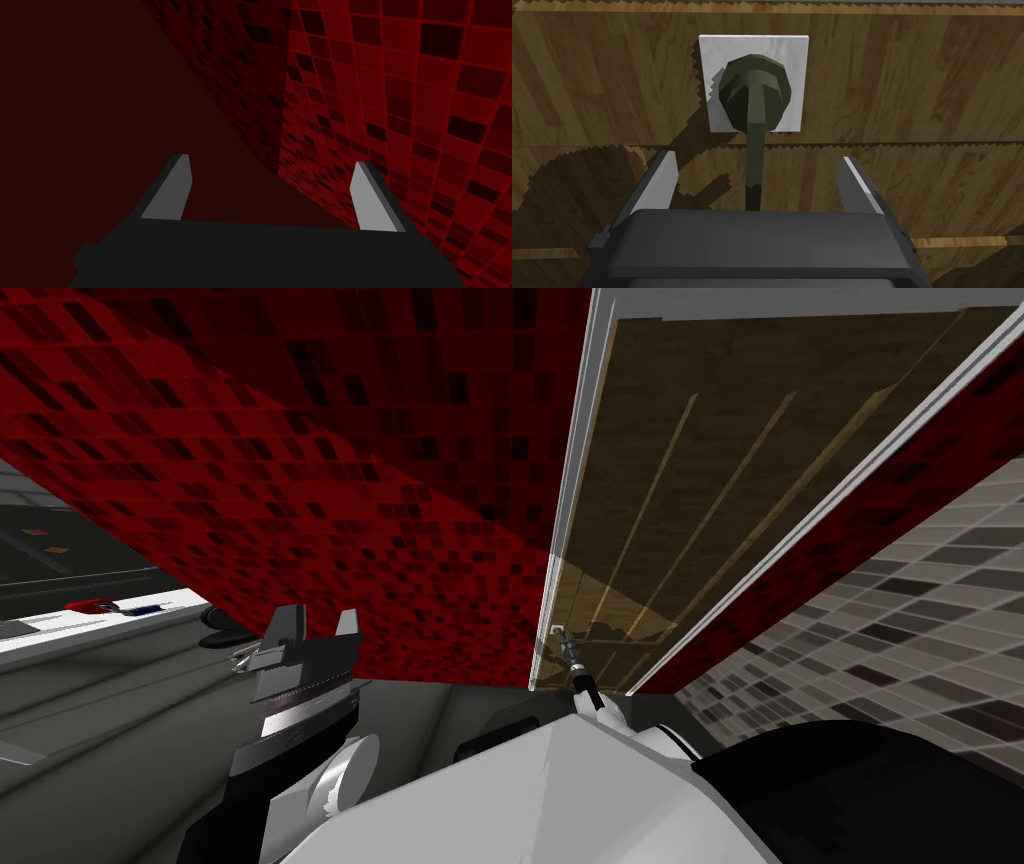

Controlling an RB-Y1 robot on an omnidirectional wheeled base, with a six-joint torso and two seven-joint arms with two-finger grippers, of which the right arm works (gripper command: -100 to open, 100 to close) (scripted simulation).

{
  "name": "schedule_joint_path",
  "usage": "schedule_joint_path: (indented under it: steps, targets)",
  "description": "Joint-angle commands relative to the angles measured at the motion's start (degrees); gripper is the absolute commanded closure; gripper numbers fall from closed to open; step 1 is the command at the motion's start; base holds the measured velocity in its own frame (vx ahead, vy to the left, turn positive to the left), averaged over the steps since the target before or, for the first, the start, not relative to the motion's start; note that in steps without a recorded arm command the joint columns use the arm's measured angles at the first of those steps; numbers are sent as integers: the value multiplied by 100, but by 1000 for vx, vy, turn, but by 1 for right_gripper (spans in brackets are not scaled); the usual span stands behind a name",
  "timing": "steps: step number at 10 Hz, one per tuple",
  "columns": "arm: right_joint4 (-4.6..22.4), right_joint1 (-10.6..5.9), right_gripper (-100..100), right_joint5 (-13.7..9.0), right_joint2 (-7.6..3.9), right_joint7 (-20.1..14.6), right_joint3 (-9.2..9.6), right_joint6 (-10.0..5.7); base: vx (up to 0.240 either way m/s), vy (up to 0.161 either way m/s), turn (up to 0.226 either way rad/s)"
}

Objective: Pull the door open

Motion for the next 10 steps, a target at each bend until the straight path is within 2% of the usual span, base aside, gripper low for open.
schedule_joint_path:
  steps: [1,2,7,10]
  targets:
    - [0,0,-100,0,0,0,0,0,23,-3,-12]
    - [0,0,100,0,0,0,0,0,5,-1,12]
    - [0,0,100,0,0,0,0,0,-5,1,1]
    - [-34,83,100,87,-118,-188,167,-62,-184,-36,112]
